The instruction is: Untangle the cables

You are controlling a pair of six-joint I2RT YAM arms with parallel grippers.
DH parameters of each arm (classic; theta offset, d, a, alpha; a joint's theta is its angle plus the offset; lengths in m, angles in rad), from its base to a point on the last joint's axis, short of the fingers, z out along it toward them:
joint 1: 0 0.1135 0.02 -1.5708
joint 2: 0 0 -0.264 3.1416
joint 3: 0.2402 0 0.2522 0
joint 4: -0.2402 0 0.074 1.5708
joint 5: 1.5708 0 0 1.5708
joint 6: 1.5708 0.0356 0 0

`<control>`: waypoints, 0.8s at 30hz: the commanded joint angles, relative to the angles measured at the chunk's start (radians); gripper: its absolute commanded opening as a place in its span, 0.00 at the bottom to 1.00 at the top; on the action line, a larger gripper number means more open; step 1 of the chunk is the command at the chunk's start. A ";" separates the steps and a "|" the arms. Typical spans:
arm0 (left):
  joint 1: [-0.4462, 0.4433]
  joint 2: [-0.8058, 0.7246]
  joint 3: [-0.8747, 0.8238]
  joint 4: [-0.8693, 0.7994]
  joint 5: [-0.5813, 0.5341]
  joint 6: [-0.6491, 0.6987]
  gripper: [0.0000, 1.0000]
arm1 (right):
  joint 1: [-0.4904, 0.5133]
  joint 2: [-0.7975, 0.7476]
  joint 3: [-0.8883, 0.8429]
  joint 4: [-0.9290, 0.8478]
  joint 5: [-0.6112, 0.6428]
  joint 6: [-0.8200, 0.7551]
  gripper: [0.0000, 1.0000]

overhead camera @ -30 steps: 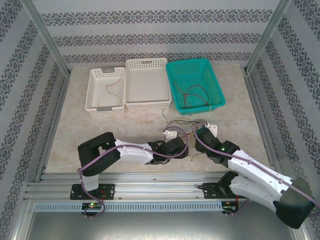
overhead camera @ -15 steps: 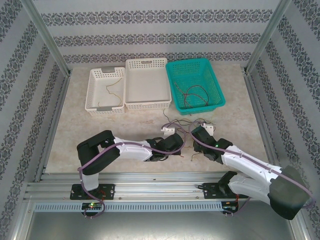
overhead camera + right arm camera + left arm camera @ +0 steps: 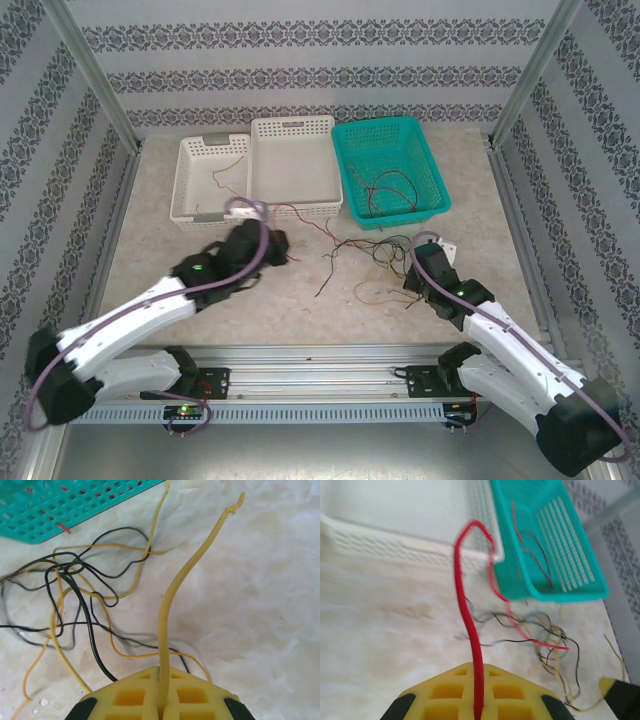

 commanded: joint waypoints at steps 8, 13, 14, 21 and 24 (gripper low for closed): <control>0.191 -0.213 0.363 -0.578 0.001 0.276 0.00 | -0.087 -0.032 -0.020 -0.023 -0.073 -0.008 0.00; 0.193 -0.186 0.576 -0.633 0.011 0.323 0.00 | -0.105 -0.027 -0.038 -0.018 -0.098 -0.007 0.00; 0.193 -0.168 0.597 -0.610 0.039 0.327 0.00 | -0.105 -0.031 -0.049 -0.004 -0.115 -0.003 0.00; 0.189 0.110 0.670 -0.330 0.266 0.305 0.00 | -0.079 -0.078 -0.045 0.020 -0.152 0.010 0.00; 0.187 0.318 0.789 -0.277 0.308 0.330 0.00 | -0.065 -0.131 -0.026 -0.019 -0.140 -0.003 0.00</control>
